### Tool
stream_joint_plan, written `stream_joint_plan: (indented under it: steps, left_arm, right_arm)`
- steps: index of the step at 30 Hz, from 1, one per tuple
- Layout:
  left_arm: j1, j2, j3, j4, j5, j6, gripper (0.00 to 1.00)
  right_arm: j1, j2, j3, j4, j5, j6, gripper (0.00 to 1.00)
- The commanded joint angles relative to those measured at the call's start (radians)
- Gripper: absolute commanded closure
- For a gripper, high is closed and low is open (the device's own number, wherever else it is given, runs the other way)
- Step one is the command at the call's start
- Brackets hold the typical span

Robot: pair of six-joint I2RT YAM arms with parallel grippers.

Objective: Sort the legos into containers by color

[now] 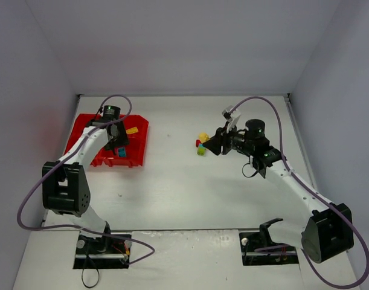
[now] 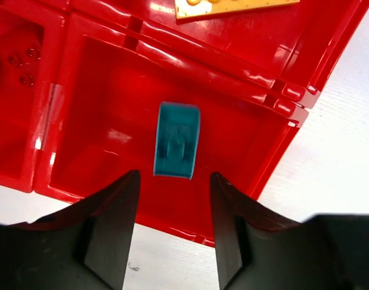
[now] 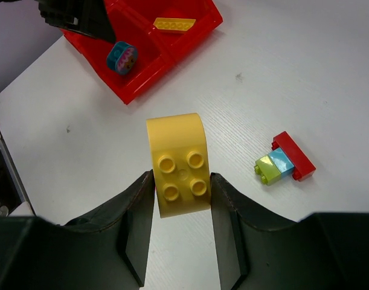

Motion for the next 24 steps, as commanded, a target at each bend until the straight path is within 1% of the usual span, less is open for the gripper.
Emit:
stream_joint_plan:
  steps: [1, 2, 4, 5, 8, 9, 10, 11, 12, 13, 15, 16, 20, 24]
  left_arm:
    - [0.008, -0.046, 0.044, -0.001, -0.016, -0.033, 0.53]
    - [0.008, -0.055, 0.043, 0.002, -0.013, -0.032, 0.47]
    - [0.007, -0.088, 0.040, -0.004, 0.012, -0.032, 0.43]
    - [0.005, -0.105, 0.040, -0.005, 0.023, -0.032, 0.40]
    - [-0.030, -0.188, 0.041, -0.010, 0.079, -0.033, 0.36]
    - [-0.065, -0.237, 0.035, -0.001, 0.087, -0.036, 0.35]
    - [-0.084, -0.259, 0.032, 0.016, 0.157, -0.048, 0.35]
    - [-0.102, -0.298, 0.032, 0.025, 0.196, -0.058, 0.35]
    - [-0.139, -0.317, 0.023, 0.053, 0.236, -0.068, 0.35]
    - [-0.159, -0.332, 0.020, 0.067, 0.294, -0.097, 0.35]
    - [-0.191, -0.365, 0.012, 0.106, 0.364, -0.125, 0.34]
    - [-0.221, -0.371, 0.006, 0.117, 0.423, -0.157, 0.34]
    - [-0.285, -0.377, -0.002, 0.177, 0.558, -0.212, 0.33]
    - [-0.338, -0.359, 0.003, 0.235, 0.642, -0.245, 0.31]
  right_arm:
    - [0.023, 0.006, 0.001, 0.041, 0.028, -0.030, 1.00]
    - [0.028, 0.007, 0.001, 0.035, 0.034, -0.035, 1.00]
    - [0.046, 0.013, 0.006, 0.029, 0.054, -0.045, 1.00]
    - [0.054, 0.015, 0.007, 0.023, 0.057, -0.048, 1.00]
    - [0.092, 0.012, 0.010, 0.021, 0.078, -0.068, 1.00]
    - [0.105, 0.009, 0.010, 0.021, 0.084, -0.074, 1.00]
    - [0.115, 0.003, 0.010, 0.021, 0.097, -0.082, 1.00]
    - [0.140, 0.000, 0.010, 0.023, 0.101, -0.087, 1.00]
    - [0.154, -0.003, 0.010, 0.023, 0.110, -0.099, 1.00]
    - [0.168, -0.011, 0.010, 0.022, 0.123, -0.119, 1.00]
    - [0.209, -0.019, 0.010, 0.023, 0.152, -0.148, 1.00]
    - [0.221, -0.028, 0.010, 0.023, 0.163, -0.156, 1.00]
    - [0.257, -0.046, 0.006, 0.029, 0.183, -0.194, 1.00]
    - [0.274, -0.054, 0.010, 0.031, 0.178, -0.223, 1.00]
